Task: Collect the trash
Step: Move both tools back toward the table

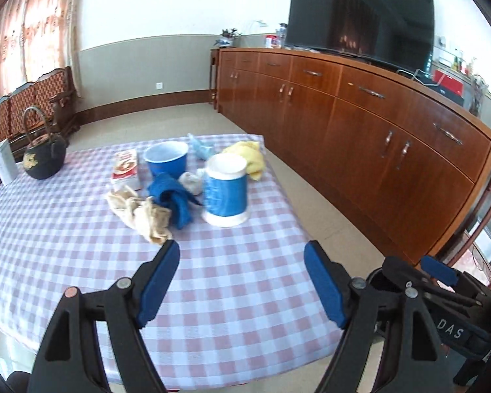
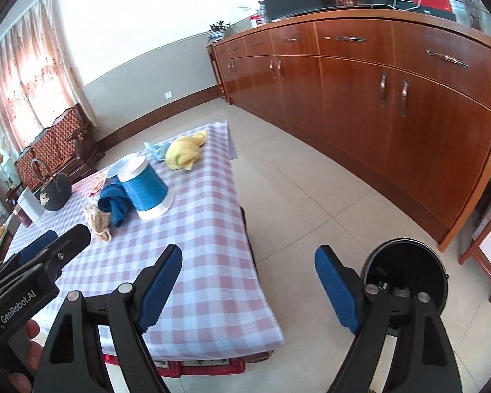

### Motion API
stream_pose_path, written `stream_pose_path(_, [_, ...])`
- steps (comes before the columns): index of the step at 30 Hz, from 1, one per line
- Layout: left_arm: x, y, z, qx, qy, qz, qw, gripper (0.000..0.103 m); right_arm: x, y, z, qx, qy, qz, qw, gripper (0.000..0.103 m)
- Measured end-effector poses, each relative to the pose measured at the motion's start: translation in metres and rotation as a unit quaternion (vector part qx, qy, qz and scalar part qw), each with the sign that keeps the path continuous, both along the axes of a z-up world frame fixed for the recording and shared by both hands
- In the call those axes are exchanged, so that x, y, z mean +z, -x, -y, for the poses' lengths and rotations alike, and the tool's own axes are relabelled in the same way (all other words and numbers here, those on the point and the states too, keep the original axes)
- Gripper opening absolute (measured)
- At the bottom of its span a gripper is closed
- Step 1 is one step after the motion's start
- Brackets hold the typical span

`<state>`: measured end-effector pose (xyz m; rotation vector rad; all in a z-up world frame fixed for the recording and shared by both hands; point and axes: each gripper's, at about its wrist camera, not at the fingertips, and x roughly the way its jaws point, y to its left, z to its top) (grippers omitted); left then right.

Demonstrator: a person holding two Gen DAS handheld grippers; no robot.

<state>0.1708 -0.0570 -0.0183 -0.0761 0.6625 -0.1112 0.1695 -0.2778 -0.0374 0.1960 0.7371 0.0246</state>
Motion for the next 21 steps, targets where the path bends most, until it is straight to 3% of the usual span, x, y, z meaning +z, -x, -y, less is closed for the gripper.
stream_pose_path(7, [-0.016, -0.020, -0.052, 0.061, 0.007, -0.014, 0.9980, 0.080, -0.007, -0.032, -0.063, 0.055, 0.008, -0.004, 0.998, 0.085])
stream_pose_path(21, [-0.039, -0.057, -0.096, 0.095, 0.009, -0.034, 0.9949, 0.080, -0.021, -0.090, -0.119, 0.103, 0.017, -0.014, 0.994, 0.085])
